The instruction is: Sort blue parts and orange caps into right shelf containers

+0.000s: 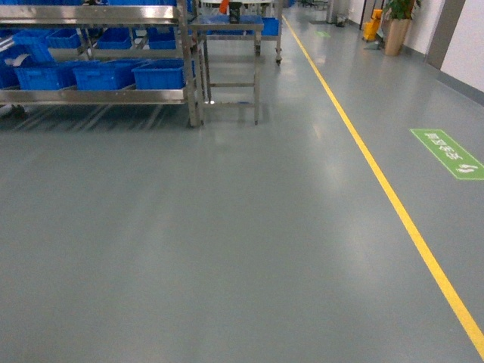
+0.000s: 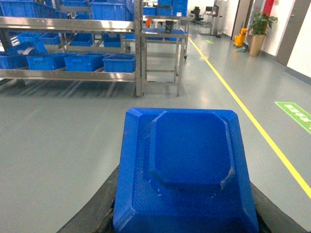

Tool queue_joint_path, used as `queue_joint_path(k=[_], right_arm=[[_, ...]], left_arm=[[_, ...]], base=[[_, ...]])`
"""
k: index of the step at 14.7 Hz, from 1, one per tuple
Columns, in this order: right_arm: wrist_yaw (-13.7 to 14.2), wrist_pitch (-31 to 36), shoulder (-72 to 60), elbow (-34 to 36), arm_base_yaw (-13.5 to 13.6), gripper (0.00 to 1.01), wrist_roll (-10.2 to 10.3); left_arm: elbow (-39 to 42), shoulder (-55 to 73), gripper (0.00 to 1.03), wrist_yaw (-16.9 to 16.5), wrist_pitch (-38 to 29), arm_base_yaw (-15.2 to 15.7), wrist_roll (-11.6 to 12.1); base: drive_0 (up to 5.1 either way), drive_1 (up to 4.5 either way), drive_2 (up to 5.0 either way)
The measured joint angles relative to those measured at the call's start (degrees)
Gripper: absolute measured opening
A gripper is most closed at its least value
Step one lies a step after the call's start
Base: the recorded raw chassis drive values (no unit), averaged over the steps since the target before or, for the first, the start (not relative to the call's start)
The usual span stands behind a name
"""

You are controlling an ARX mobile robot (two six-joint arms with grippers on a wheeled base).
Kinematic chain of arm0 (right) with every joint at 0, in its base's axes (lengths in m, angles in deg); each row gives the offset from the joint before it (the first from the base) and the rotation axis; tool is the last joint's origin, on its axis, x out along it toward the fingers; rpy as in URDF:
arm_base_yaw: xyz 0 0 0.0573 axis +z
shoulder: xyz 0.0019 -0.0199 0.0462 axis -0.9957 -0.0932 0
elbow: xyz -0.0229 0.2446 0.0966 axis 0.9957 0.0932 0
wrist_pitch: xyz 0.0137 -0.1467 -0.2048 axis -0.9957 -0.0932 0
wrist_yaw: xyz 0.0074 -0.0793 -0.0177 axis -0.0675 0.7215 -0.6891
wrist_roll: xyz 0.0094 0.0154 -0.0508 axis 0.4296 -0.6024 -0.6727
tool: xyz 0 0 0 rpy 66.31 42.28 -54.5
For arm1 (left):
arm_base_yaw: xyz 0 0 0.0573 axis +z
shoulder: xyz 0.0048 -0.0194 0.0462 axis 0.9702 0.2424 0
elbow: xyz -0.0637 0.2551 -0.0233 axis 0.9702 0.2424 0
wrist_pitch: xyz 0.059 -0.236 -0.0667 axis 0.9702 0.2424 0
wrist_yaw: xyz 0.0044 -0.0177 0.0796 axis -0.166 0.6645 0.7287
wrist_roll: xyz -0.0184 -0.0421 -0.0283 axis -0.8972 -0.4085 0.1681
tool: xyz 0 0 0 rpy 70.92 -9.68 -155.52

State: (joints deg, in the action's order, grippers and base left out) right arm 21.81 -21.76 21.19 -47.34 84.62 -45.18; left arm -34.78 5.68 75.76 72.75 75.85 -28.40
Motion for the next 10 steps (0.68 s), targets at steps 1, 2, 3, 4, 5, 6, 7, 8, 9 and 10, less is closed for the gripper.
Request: queue_joint_path(k=[1,2,3,4,5,6,7,8,9,10], right_arm=[[0.00,-0.20,0.00,0.00,0.02,0.40,0.00],[0.00,-0.02,0.00,0.00,0.02,0.40,0.00],[0.00,-0.26,0.00,0.00,0.02,0.40,0.00],[0.00,-0.09,0.00,0.00,0.02,0.40,0.00],[0.00,-0.31,0.00,0.00,0.02,0.40,0.00],[0.00,-0.15,0.00,0.00,0.02,0.40,0.00],[0.00,-0.20,0.00,0.00,0.02,0.40,0.00],[0.00,-0.28,0.00,0.00,0.02,0.40,0.00],[-0.02,-0.20,0.00,0.00,0.02,0.40,0.00],[-0.02,0.00,0.00,0.00,0.02,0.40,0.00]], left_arm=[[0.00,0.00,0.43,0.07,-0.09,0.00,0.00],[0.00,0.00,0.43,0.07,-0.11,0.02,0.02],[0.00,0.00,0.43,0.09,-0.04,0.02,0.00],[0.00,0.00,0.43,0.07,-0.13,0.02,0.02],[0.00,0.00,0.43,0.04,0.02,0.02,0.00],[0.00,0.00,0.43,0.04,-0.04,0.02,0.00],[0.00,0.00,0.43,0.07,0.02,0.02,0.00],[0.00,0.00,0.43,-0.02,0.04,0.02,0.02],[0.00,0.00,0.43,0.04,-0.02,0.02,0.00],[0.00,0.00,0.43,0.04,0.00,0.02,0.00]], base=[[-0.6,3.68,-5.0],[-0.6,3.68,-5.0],[-0.6,3.68,-5.0],[-0.6,3.68,-5.0],[-0.6,3.68,-5.0],[-0.6,3.68,-5.0],[-0.6,3.68,-5.0],[-0.1,4.25,-4.4],[-0.1,4.25,-4.4],[-0.1,4.25,-4.4]])
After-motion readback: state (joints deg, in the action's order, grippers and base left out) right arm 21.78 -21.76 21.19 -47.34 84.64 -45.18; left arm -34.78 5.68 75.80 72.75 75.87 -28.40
